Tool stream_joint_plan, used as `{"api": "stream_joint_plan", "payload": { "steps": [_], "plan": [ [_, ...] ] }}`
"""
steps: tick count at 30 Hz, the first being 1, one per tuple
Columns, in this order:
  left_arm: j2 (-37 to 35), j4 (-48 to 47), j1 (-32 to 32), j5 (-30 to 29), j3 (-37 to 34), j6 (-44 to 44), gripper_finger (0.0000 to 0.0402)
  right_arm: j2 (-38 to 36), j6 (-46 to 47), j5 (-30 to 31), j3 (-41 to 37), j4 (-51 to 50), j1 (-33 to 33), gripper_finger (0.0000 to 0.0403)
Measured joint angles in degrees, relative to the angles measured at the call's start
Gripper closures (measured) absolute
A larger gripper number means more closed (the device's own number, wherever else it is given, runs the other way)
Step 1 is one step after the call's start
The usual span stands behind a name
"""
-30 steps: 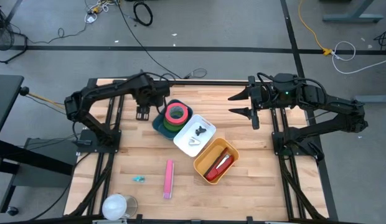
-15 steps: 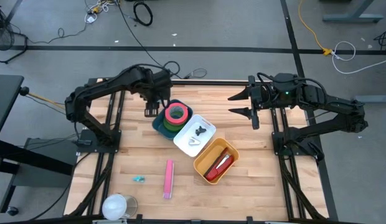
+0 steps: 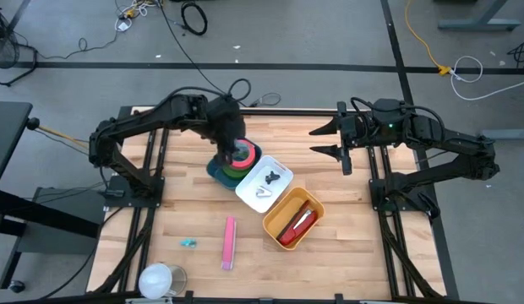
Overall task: Pick and place Stapler, Stapler remover, tape
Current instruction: Put the light blue staple remover into the white bin
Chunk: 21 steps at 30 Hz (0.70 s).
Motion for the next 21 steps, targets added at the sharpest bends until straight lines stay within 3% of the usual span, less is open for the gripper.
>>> {"api": "stream_joint_plan", "payload": {
  "steps": [11,21],
  "plan": [
    [0.0,16.7,-5.6,5.1,0.0,-6.6,0.0220,0.0,0.0,0.0,0.0,-0.1,0.0,0.0209],
    [0.0,19.8,-9.2,5.1,0.0,-9.5,0.0221,0.0,0.0,0.0,0.0,-0.2,0.0,0.0209]
  ]
}}
